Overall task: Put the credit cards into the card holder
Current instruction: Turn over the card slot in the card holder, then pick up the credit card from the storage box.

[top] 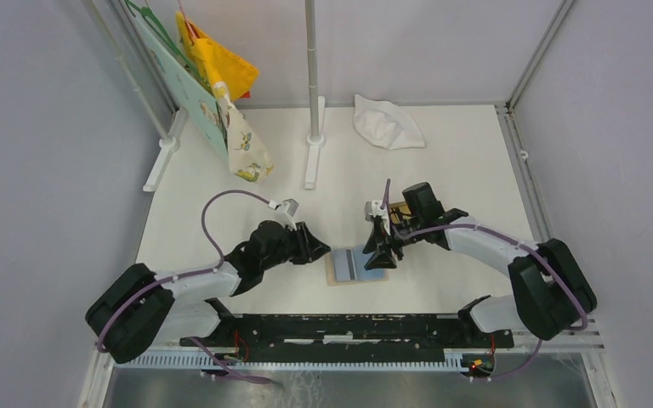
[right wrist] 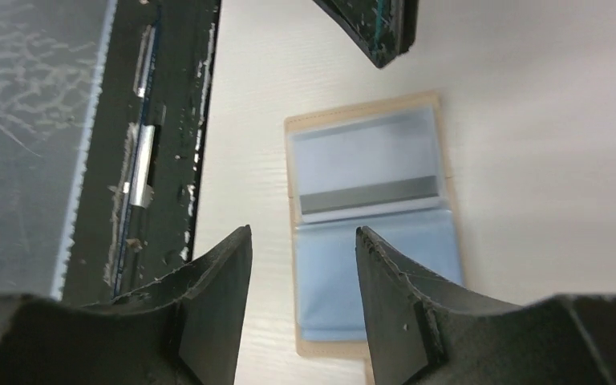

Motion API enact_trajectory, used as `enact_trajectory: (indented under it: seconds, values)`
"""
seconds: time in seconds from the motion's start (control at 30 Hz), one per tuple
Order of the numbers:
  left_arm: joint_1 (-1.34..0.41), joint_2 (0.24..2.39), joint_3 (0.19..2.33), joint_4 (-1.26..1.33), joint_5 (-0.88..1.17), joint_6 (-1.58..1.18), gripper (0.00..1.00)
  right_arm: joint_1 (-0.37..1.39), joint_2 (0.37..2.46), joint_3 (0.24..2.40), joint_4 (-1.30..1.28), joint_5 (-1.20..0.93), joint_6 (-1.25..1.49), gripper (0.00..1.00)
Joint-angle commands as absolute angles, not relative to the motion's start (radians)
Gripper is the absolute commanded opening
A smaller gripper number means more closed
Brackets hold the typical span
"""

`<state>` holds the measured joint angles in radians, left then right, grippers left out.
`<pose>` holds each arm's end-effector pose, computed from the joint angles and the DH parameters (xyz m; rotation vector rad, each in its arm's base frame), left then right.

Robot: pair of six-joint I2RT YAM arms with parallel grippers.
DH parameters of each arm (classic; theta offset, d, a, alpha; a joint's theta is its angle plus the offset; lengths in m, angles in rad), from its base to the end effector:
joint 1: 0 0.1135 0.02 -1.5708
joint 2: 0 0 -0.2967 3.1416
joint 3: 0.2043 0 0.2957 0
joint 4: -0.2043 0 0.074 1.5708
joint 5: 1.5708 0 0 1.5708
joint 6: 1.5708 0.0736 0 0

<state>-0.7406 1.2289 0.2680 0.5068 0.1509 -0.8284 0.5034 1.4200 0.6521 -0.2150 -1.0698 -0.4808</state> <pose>0.1899 -0.1886 0.1257 0.0073 2.2158 -1.0952 0.2194 0.1945 0.1579 -1.4182 1.7917 1.3403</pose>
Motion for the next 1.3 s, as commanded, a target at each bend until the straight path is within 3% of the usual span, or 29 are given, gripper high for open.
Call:
enact_trajectory:
  seconds: [0.0, 0.17, 0.23, 0.27, 0.33, 0.43, 0.5, 0.77, 1.0, 1.27]
  values:
    - [-0.736, 1.094, 0.334, 0.289, 0.062, -0.677, 0.38, 0.469, 1.259, 0.688, -0.325, -0.951, -0.674, 0.58]
    - [-0.736, 0.929, 0.374, 0.209, 0.090, -0.593, 0.39, 0.419, 1.078, 0.704, -0.331, -0.722, -0.742, 0.79]
    - [-0.736, 0.869, 0.394, 0.185, 0.089, -0.563, 0.42, 0.415, 1.044, 0.722, -0.298, -0.607, -0.709, 0.96]
    - [-0.738, 0.846, 0.408, 0.174, 0.085, -0.549, 0.45, 0.414, 1.040, 0.740, -0.283, -0.544, -0.685, 0.98]
    - [-0.736, 0.810, 0.422, 0.153, 0.070, -0.528, 0.57, 0.411, 1.065, 0.792, -0.286, -0.454, -0.654, 0.98]
    - [-0.737, 0.799, 0.428, 0.134, 0.028, -0.526, 0.87, 0.392, 1.165, 0.894, -0.343, -0.439, -0.596, 0.98]
    - [-0.737, 0.819, 0.429, 0.122, 0.004, -0.540, 0.95, 0.364, 1.231, 0.925, -0.336, -0.478, -0.524, 0.98]
    - [-0.736, 0.822, 0.348, 0.254, 0.115, -0.615, 0.91, 0.120, 1.405, 0.840, -0.214, -0.599, -0.327, 0.98]
    - [-0.736, 0.837, 0.291, 0.359, 0.198, -0.662, 0.80, 0.106, 1.439, 0.801, -0.200, -0.575, -0.316, 0.97]
    - [-0.738, 0.825, 0.221, 0.436, 0.234, -0.728, 0.78, 0.086, 1.478, 0.776, -0.172, -0.625, -0.248, 0.88]
